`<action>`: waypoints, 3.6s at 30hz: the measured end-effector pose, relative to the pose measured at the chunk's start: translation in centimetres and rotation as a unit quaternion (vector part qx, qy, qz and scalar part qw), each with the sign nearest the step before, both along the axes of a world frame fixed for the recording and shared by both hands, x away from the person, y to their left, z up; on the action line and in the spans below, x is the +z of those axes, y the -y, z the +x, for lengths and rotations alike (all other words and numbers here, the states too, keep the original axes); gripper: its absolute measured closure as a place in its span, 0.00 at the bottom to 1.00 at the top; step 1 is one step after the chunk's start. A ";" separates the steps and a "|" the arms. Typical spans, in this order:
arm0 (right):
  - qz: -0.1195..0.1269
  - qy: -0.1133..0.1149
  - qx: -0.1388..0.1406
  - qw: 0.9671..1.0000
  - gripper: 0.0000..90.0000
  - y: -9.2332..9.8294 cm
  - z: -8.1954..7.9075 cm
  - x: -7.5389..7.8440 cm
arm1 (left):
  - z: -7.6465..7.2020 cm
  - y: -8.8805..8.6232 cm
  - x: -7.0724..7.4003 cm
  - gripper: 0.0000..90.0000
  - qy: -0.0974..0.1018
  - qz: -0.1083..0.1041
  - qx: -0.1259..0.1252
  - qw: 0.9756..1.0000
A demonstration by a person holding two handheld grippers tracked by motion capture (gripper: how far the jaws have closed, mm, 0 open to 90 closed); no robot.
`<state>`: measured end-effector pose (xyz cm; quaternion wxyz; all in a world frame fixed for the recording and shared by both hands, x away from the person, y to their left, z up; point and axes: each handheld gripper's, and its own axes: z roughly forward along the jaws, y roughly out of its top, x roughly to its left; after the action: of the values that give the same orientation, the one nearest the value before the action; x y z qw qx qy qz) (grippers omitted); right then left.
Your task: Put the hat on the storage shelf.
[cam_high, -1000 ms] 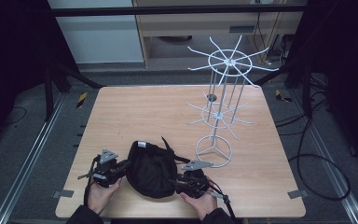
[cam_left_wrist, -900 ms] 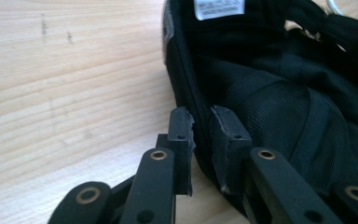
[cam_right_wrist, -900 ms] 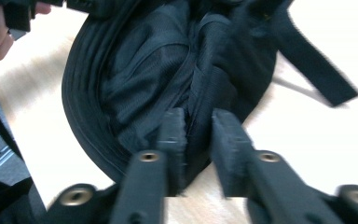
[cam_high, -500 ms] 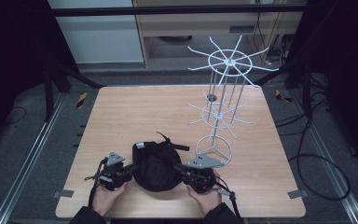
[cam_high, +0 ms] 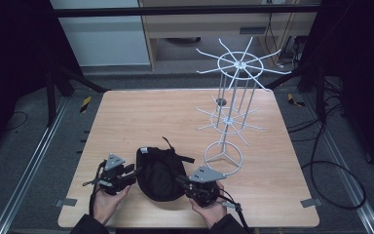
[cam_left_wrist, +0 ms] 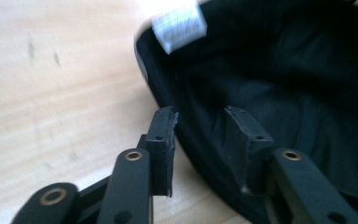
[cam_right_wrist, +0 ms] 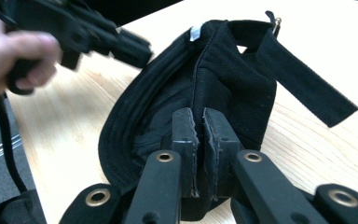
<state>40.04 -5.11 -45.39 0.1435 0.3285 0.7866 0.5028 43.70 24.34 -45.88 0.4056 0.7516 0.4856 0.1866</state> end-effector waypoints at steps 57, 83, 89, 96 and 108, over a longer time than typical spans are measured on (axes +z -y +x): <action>0.025 -0.019 0.055 0.998 0.73 0.0 -0.4 0.2 | 0.3 8.2 3.4 0.86 -0.018 -0.100 -0.084 0.991; 0.057 0.009 0.040 0.998 0.61 1.8 0.2 1.4 | -2.9 7.4 8.6 0.90 0.086 -0.141 -0.128 0.978; 0.034 0.011 0.057 0.998 0.99 1.7 0.0 1.5 | -2.9 7.5 8.6 0.90 0.086 -0.138 -0.137 0.977; 0.004 0.063 0.014 0.998 0.99 2.7 -0.3 3.2 | -2.8 6.8 8.5 0.89 0.095 -0.128 -0.140 0.977; -0.031 0.054 0.045 0.997 0.98 1.3 -0.7 2.9 | -3.1 5.2 6.8 0.88 0.080 -0.086 -0.135 0.984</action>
<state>39.38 -6.45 -42.52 0.1734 0.2602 0.8070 0.5009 40.61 19.10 -39.11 0.5274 0.7556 0.3595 0.1472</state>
